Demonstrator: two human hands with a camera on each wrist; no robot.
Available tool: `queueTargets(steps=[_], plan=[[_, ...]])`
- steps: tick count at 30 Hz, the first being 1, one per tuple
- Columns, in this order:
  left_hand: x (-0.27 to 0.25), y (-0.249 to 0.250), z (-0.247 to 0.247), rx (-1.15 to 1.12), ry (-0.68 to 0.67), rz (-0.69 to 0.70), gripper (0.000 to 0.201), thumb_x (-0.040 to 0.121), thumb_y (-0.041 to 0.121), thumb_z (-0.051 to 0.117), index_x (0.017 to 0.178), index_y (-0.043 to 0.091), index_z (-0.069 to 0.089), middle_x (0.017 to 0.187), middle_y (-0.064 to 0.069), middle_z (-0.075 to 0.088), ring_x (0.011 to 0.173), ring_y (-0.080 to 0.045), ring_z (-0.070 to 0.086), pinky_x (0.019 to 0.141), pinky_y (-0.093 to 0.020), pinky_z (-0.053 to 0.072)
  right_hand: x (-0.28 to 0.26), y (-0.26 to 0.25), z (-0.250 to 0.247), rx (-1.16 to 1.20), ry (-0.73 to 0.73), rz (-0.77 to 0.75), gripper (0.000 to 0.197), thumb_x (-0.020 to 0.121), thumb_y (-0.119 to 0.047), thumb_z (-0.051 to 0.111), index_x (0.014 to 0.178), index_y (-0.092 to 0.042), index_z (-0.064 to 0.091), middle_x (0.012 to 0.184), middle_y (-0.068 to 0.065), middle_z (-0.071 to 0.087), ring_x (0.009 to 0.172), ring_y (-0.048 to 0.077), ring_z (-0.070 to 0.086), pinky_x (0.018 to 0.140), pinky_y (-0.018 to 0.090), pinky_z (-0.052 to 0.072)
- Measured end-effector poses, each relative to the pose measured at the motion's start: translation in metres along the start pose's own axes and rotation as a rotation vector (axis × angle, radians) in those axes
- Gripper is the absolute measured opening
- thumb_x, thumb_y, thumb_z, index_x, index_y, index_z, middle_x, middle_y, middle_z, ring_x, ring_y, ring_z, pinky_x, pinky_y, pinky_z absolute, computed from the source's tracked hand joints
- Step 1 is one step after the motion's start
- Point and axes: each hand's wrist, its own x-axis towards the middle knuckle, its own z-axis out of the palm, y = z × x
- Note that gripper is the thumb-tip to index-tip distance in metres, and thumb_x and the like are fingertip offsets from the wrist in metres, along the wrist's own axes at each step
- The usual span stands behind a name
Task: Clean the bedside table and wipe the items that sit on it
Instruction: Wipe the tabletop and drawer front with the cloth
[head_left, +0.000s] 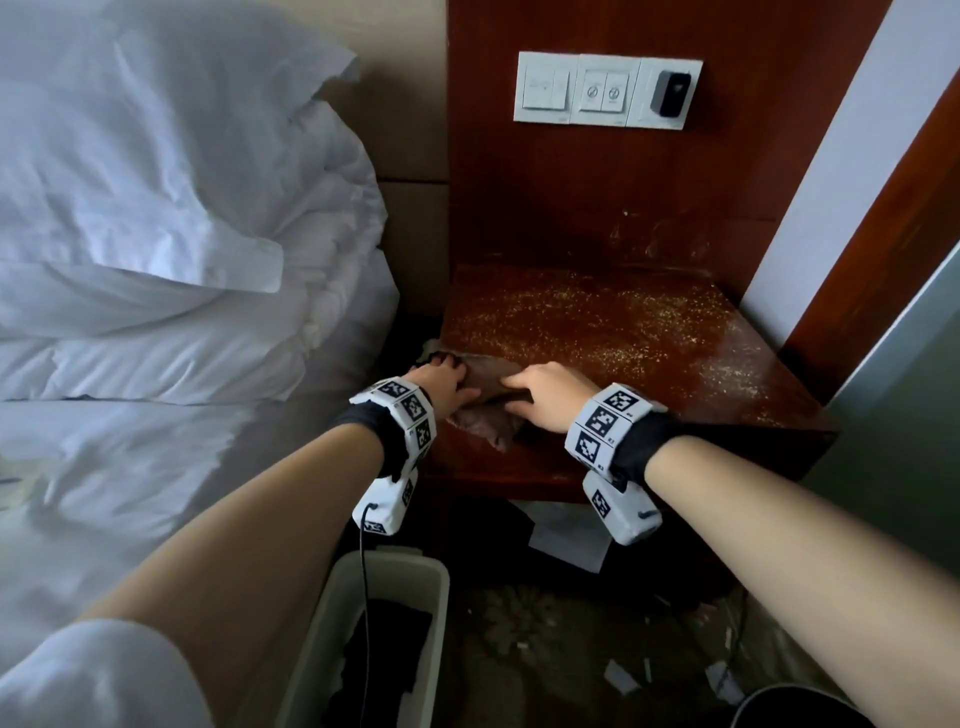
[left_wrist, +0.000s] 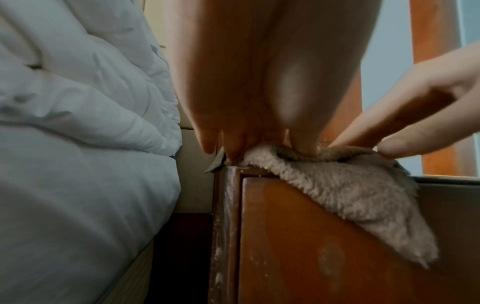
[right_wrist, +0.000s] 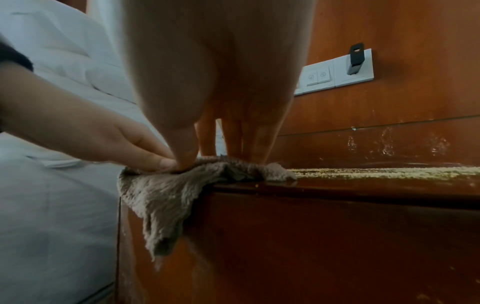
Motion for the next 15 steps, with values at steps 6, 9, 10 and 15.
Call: queueTargets(steps=[6,9,10,15], plan=[[0.018,-0.007,-0.009,0.056,-0.026,0.011,0.057,0.100,0.036,0.033,0.147,0.005,0.024,0.154,-0.018,0.021,0.140,-0.031,0.026,0.111,-0.035,0.025,0.026,-0.004,-0.011,-0.034,-0.082,0.035,0.052,0.091,-0.036,0.056,0.139,-0.022,0.045,0.142,0.009,0.047,0.125,0.028,0.050,0.101,0.035,0.043],[0.031,-0.011,-0.016,0.065,-0.041,0.010,0.056,0.100,0.034,0.035,0.145,0.002,0.027,0.151,-0.020,0.026,0.137,-0.031,0.033,0.108,-0.032,0.028,0.044,-0.004,-0.018,-0.064,-0.131,0.019,0.060,0.087,-0.038,0.063,0.140,-0.018,0.044,0.142,0.008,0.048,0.127,0.026,0.050,0.102,0.034,0.043],[0.036,-0.013,-0.019,0.072,-0.048,0.007,0.056,0.100,0.034,0.035,0.145,0.002,0.027,0.151,-0.020,0.027,0.136,-0.031,0.034,0.107,-0.032,0.030,0.050,-0.003,-0.020,-0.073,-0.144,0.018,0.063,0.085,-0.038,0.065,0.140,-0.017,0.043,0.142,0.008,0.048,0.126,0.027,0.050,0.103,0.035,0.043],[0.067,-0.017,-0.033,0.113,-0.116,-0.019,0.056,0.100,0.035,0.036,0.144,0.002,0.026,0.148,-0.019,0.031,0.132,-0.032,0.039,0.105,-0.034,0.033,0.082,0.005,-0.028,-0.098,-0.205,0.016,0.065,0.084,-0.038,0.066,0.141,-0.019,0.042,0.143,0.009,0.046,0.125,0.028,0.051,0.102,0.037,0.045]])
